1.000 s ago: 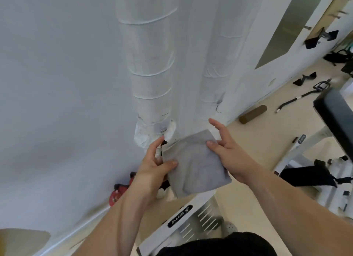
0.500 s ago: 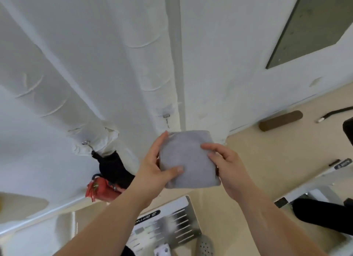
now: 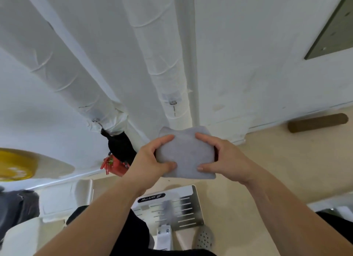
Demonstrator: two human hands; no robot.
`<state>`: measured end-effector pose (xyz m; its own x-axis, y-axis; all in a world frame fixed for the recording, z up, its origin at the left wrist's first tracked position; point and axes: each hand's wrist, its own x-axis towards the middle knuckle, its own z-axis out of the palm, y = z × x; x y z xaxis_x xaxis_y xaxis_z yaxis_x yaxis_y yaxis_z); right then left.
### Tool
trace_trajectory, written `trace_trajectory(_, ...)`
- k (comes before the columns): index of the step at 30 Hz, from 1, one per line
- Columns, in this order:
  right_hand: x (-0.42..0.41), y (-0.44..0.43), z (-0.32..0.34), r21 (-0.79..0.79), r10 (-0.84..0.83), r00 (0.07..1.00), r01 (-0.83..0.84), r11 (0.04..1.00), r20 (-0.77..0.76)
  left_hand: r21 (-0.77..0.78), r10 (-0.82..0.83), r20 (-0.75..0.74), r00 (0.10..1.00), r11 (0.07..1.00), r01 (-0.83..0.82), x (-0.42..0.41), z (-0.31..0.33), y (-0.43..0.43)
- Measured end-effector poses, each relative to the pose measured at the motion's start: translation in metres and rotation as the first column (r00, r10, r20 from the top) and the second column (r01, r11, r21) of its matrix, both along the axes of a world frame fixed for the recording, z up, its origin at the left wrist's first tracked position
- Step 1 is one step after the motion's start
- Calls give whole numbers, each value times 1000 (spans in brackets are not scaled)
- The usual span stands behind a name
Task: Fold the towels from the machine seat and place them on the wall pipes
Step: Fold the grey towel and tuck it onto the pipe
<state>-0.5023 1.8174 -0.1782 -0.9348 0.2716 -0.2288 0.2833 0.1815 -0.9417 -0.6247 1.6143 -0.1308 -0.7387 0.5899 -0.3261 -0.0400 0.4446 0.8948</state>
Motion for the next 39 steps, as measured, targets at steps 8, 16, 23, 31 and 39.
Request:
trace_trajectory(8,-21,1,-6,425,78,996,-87,901,40,-177,-81,-325,942,984,23,-24,-21,12)
trace_trajectory(16,-77,21,-18,124,86,996,-89,988,29,-177,-87,-177,980,983,55,-80,-35,7)
trace_trajectory(23,-130,28,-42,-182,-175,978,152,971,-118,107,179,-7,984,978,-177,-114,-57,43)
trace_trajectory(31,-158,47,-55,55,-224,926,252,966,-305,207,214,-137,967,961,-183,-145,-88,77)
trace_trajectory(39,-173,55,-74,279,-117,866,281,918,-487,303,260,-386,885,942,-145,-163,-114,76)
